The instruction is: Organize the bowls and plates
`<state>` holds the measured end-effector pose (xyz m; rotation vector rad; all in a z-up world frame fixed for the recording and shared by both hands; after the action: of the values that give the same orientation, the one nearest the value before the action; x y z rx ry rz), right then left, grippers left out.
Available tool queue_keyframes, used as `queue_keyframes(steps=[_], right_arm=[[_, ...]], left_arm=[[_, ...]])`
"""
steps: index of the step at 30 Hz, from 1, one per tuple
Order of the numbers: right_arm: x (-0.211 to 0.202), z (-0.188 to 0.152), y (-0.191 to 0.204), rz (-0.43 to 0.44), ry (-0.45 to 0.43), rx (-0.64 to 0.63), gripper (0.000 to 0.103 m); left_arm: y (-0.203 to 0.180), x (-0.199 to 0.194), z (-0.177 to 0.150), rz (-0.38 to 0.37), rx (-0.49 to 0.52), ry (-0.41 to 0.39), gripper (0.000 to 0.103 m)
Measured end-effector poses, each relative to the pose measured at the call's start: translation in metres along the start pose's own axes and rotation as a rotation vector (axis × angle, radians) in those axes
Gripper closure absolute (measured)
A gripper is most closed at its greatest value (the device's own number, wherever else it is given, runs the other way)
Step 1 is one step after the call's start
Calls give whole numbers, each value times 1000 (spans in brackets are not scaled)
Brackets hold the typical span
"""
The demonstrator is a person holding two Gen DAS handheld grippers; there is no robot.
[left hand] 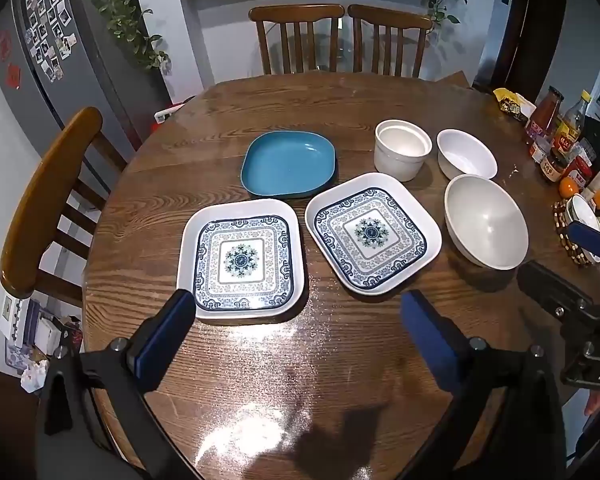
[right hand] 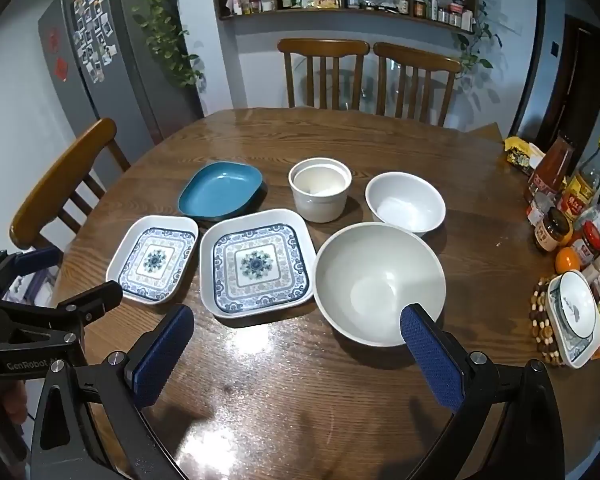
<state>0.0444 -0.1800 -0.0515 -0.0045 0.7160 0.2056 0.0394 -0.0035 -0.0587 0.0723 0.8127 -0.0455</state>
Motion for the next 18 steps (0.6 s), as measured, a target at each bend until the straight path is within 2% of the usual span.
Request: queue_keyframes(steps=[18], right_arm=[[3, -6, -3, 21, 0, 19, 0]], left_arm=[[-3, -4, 0, 29, 28, -21, 1]])
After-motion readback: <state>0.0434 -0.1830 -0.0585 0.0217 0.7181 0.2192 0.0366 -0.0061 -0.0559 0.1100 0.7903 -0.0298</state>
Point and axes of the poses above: each gripper's, at about its wrist camera, not at the fingertips, and x roughly the way its jaws point, y to its left, z to its top, the point moved 7 cm from there along x, roughly the way its jaws point, and after that the axes turned 9 degrees about -y, right-handed, at the moved point
